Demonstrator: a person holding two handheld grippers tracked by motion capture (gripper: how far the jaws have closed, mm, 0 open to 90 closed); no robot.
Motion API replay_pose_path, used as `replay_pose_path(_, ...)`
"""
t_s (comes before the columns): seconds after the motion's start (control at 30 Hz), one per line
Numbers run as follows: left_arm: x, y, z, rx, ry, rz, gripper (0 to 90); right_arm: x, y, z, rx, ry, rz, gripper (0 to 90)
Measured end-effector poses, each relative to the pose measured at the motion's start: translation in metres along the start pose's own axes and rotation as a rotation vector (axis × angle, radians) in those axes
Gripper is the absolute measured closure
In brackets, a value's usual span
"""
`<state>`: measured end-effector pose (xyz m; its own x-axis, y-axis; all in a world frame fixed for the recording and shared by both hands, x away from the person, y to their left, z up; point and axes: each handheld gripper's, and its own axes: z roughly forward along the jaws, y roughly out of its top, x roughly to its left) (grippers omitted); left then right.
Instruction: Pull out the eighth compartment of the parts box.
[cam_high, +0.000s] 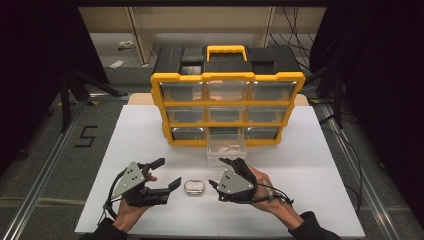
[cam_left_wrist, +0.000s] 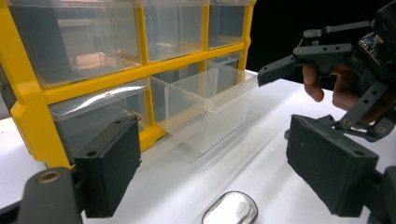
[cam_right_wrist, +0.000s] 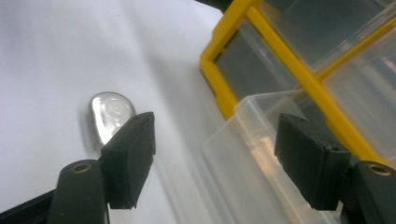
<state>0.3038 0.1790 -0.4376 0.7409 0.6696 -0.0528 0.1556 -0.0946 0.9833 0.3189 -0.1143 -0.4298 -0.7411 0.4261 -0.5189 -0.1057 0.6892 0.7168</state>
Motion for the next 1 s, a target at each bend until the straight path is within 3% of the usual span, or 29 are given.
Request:
replay_pose_path(0.03, 0.000, 0.000, 0.000, -0.001, 0.001, -0.002, 17.6, 0.000, 0.000, 0.001, 0.005, 0.035, 0.025, 29.5)
replay_pose_path(0.17, 0.000, 0.000, 0.000, -0.004, 0.001, -0.003, 17.6, -0.001, 0.000, 0.004, 0.017, 0.082, 0.057, 29.2)
replay_pose_path(1.0, -0.001, 0.001, -0.001, -0.008, -0.008, -0.011, 17.6, -0.003, 0.002, 0.016, 0.009, 0.257, 0.216, 28.1)
